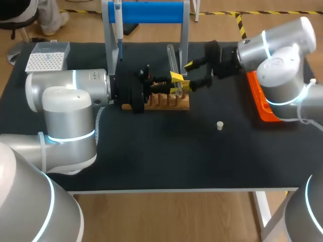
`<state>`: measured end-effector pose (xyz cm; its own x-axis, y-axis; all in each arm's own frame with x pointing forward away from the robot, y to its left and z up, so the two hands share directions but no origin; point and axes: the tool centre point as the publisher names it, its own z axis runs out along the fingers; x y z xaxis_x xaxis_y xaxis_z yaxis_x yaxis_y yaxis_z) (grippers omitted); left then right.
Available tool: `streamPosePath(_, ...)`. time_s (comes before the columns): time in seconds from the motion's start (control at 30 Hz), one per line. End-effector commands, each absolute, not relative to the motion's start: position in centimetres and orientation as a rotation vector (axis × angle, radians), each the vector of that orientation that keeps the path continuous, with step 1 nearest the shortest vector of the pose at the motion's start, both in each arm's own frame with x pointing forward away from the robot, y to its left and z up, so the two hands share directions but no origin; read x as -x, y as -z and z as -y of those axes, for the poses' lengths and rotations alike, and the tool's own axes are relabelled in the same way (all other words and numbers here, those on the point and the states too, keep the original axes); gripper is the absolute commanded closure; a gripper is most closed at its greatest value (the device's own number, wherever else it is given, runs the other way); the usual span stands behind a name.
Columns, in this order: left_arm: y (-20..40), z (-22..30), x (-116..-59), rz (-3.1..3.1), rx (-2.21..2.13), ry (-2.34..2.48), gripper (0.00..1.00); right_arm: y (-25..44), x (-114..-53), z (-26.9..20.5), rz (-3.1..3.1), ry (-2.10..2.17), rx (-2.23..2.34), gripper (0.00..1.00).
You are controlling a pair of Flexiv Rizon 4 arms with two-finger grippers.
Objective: Invert the test tube, pick up the pipette, mount the tip to pipette, aspirate from beaker and dispense into the tube, eject the tip, return the pipette, and cap with the stopper.
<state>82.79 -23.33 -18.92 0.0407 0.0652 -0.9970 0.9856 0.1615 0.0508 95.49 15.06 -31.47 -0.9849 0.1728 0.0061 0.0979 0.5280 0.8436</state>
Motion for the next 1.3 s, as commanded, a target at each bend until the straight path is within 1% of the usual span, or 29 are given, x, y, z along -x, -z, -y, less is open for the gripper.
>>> streamPosePath(0.03, 19.0, 23.4, -82.7, -1.292, -1.15, 1.02, 1.0, 31.7, -94.9, -15.4, -2.671, -1.455, -0.253, 0.0)
streamPosePath(0.5, 19.0, 23.4, -82.7, -1.292, -1.15, 1.02, 1.0, 32.6, -93.4, -14.2, -2.585, -1.399, -0.506, 0.0)
streamPosePath(0.7, 19.0, 23.4, -82.7, -1.292, -1.15, 1.02, 1.0, 33.4, -92.3, -13.9, -2.592, -1.382, -0.512, 0.0)
streamPosePath(1.3, 19.0, 23.4, -82.7, -1.292, -1.15, 1.02, 1.0, 34.4, -92.4, -13.0, -2.585, -1.398, -0.602, 0.0)
